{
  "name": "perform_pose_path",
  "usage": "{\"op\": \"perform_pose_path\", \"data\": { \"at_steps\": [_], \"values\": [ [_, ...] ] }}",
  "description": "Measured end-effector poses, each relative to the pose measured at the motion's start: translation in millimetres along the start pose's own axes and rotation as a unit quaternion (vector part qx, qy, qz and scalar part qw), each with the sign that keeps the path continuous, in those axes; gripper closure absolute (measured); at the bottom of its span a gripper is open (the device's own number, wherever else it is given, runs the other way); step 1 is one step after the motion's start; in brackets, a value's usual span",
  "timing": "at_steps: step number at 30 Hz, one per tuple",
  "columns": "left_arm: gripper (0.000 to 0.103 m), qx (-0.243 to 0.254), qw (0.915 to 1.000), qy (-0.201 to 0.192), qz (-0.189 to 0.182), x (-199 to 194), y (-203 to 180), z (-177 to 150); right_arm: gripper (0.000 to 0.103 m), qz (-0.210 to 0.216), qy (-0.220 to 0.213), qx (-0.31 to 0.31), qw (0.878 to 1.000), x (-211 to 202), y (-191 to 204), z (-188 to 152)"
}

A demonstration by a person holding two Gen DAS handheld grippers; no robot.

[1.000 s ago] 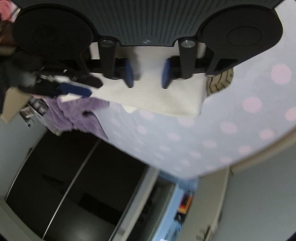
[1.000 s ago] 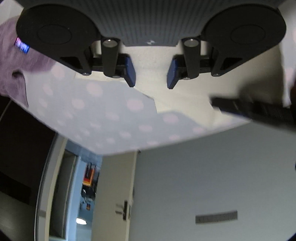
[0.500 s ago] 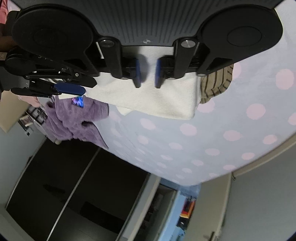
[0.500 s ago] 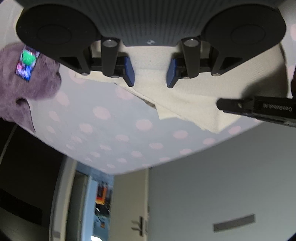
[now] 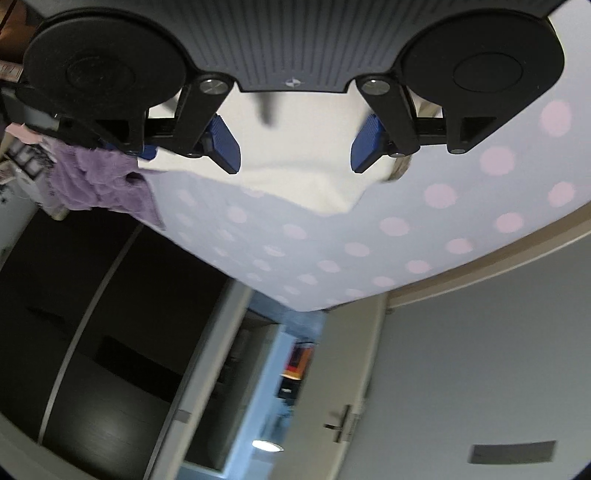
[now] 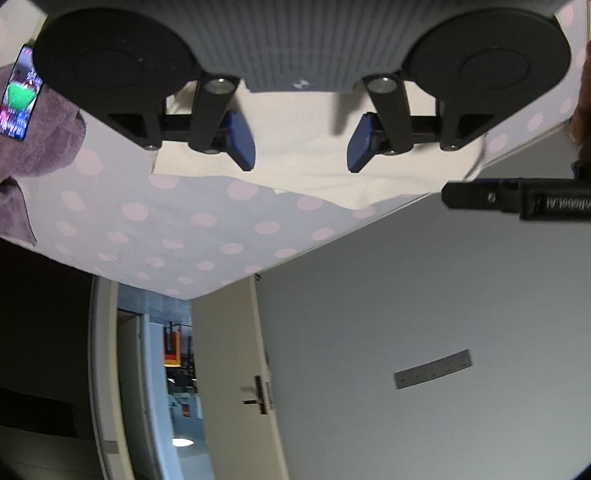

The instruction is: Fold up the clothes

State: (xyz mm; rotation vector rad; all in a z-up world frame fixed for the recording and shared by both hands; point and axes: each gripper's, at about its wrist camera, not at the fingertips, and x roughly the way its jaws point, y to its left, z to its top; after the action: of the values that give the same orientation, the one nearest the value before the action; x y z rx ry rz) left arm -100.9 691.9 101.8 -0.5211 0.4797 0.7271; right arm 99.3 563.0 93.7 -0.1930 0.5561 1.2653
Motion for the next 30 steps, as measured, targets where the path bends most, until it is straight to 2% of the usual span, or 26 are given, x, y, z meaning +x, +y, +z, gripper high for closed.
{"op": "perform_pose_path", "data": {
  "at_steps": [2,3,6,7,10,13,16,19,21,24,30],
  "values": [
    [0.029,0.0,0.9998,-0.013,0.015,-10,-7,-6,0.043,-0.001,0.0,-0.005,1.0,-9,-1,4],
    [0.028,0.005,0.9996,-0.017,0.022,-13,-12,-9,0.034,-0.003,0.004,-0.005,1.0,-13,-1,5],
    [0.028,0.019,0.9986,-0.028,0.04,-23,-22,-19,0.031,-0.008,0.082,-0.015,0.996,7,1,1],
    [0.028,0.024,0.9984,-0.028,0.043,-26,-24,-23,0.031,-0.01,0.093,-0.029,0.995,13,3,-4],
    [0.028,0.03,0.9977,-0.034,0.052,-39,-29,-36,0.034,-0.011,0.066,-0.064,0.996,9,11,-19],
    [0.028,0.015,0.9978,-0.036,0.053,-53,-24,-53,0.034,-0.009,0.053,-0.114,0.992,-3,22,-40],
    [0.028,-0.003,0.9978,-0.029,0.061,-62,-17,-65,0.034,-0.004,0.02,-0.137,0.99,-17,26,-55],
    [0.028,-0.013,0.9984,-0.025,0.049,-74,-14,-68,0.034,-0.012,0.006,-0.127,0.992,-23,25,-51],
    [0.028,-0.003,0.9985,-0.025,0.048,-78,-13,-65,0.034,-0.014,0.003,-0.121,0.993,-22,25,-47],
    [0.028,0.009,0.9985,-0.027,0.047,-83,-11,-61,0.034,-0.017,0.006,-0.115,0.993,-19,23,-42],
    [0.028,0.002,0.9987,-0.025,0.044,-79,-4,-54,0.034,-0.014,0.017,-0.112,0.994,-8,21,-36]
  ]
}}
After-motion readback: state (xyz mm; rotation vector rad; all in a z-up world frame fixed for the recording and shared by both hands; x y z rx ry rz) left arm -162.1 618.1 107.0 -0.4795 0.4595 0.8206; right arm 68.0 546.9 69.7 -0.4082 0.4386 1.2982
